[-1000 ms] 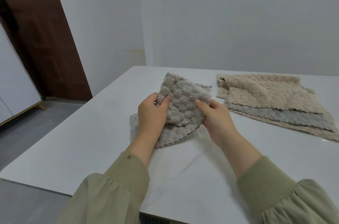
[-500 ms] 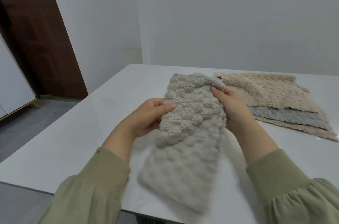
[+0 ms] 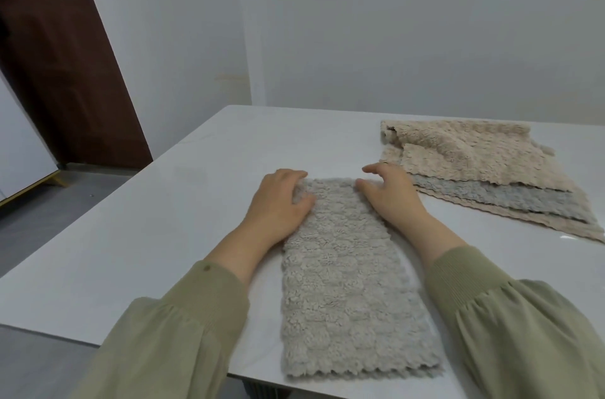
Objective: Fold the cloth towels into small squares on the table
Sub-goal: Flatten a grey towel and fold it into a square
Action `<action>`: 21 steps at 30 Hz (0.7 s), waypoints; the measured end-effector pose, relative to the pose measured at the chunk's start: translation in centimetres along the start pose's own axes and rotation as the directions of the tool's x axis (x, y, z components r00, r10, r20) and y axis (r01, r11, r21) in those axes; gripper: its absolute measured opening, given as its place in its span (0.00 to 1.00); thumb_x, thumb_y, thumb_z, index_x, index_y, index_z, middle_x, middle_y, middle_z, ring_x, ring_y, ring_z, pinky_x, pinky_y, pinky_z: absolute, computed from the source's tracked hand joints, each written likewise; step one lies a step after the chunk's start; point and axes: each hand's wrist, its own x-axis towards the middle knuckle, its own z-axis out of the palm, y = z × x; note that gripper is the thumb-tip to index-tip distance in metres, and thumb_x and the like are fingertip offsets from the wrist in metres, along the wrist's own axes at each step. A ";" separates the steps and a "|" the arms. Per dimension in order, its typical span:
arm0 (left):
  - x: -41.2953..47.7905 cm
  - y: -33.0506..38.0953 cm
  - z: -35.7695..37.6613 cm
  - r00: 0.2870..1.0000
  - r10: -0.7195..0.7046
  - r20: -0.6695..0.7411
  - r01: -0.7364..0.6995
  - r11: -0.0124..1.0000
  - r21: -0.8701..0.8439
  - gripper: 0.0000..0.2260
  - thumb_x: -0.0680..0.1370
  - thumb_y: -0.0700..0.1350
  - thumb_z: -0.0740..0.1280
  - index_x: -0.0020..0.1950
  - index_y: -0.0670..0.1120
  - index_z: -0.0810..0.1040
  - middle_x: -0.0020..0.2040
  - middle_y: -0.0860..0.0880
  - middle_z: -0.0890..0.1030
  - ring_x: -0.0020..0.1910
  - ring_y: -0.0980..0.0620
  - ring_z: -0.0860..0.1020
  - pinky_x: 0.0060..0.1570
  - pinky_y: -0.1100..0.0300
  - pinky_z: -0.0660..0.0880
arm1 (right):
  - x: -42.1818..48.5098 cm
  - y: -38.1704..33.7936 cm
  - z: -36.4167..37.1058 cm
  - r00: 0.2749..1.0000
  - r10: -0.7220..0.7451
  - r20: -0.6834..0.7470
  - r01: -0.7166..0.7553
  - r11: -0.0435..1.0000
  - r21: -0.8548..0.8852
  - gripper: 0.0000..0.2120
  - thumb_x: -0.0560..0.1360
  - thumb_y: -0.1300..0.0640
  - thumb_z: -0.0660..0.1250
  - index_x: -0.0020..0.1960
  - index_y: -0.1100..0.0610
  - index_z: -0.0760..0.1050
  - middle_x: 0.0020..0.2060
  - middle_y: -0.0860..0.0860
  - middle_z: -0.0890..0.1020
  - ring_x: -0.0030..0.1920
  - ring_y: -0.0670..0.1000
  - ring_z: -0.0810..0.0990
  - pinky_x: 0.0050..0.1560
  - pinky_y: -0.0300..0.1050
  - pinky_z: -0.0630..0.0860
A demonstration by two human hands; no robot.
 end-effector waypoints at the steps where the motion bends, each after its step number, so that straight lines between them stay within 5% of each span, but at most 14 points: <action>1: 0.1 0.1 0.5 0.998 0.030 0.054 -0.032 0.999 0.034 0.23 0.78 0.53 0.62 0.72 0.48 0.66 0.71 0.48 0.67 0.70 0.49 0.62 0.69 0.57 0.59 | 0.3 0.2 0.1 1.000 -0.016 0.016 0.017 0.999 -0.051 0.17 0.76 0.48 0.66 0.59 0.57 0.77 0.60 0.55 0.78 0.64 0.55 0.71 0.63 0.48 0.65; 5: 0.5 -0.4 1.2 0.987 -0.070 0.145 0.043 0.982 0.183 0.29 0.78 0.60 0.59 0.76 0.51 0.58 0.76 0.48 0.58 0.75 0.48 0.54 0.73 0.49 0.53 | 0.9 0.1 0.7 0.998 -0.063 0.013 0.065 0.978 -0.199 0.10 0.72 0.51 0.68 0.46 0.57 0.81 0.47 0.56 0.78 0.54 0.58 0.73 0.53 0.48 0.69; 7: 0.6 -0.6 1.1 0.980 -0.127 0.156 0.087 0.967 0.238 0.31 0.77 0.62 0.58 0.77 0.52 0.55 0.77 0.48 0.55 0.76 0.47 0.51 0.73 0.45 0.52 | 0.6 -0.4 0.7 0.996 -0.089 0.026 0.093 0.979 -0.184 0.02 0.71 0.58 0.67 0.42 0.56 0.78 0.43 0.55 0.76 0.51 0.57 0.73 0.49 0.49 0.69; 9: 0.7 -0.7 1.1 0.978 -0.143 0.153 0.101 0.961 0.257 0.31 0.77 0.63 0.57 0.77 0.52 0.54 0.77 0.49 0.56 0.76 0.47 0.52 0.72 0.44 0.52 | 0.2 -0.9 0.6 0.992 -0.117 0.048 0.121 0.987 -0.100 0.05 0.70 0.64 0.64 0.41 0.55 0.72 0.42 0.54 0.77 0.47 0.56 0.72 0.45 0.48 0.69; 17: 0.6 -0.6 0.8 0.976 -0.151 0.156 0.109 0.963 0.245 0.32 0.76 0.63 0.58 0.76 0.53 0.55 0.76 0.50 0.59 0.75 0.48 0.54 0.72 0.43 0.53 | 0.0 -1.3 0.7 0.997 -0.038 -0.071 0.056 0.964 0.261 0.18 0.69 0.71 0.63 0.51 0.52 0.70 0.40 0.50 0.73 0.40 0.48 0.71 0.36 0.40 0.67; 21: 0.3 -0.2 0.6 0.960 -0.201 0.194 0.140 0.948 0.287 0.31 0.77 0.64 0.54 0.77 0.54 0.52 0.78 0.50 0.52 0.77 0.48 0.48 0.73 0.43 0.47 | 0.3 -0.3 0.6 0.974 0.038 -0.222 -0.019 0.996 0.088 0.19 0.74 0.66 0.63 0.63 0.55 0.70 0.47 0.51 0.77 0.52 0.52 0.73 0.49 0.44 0.69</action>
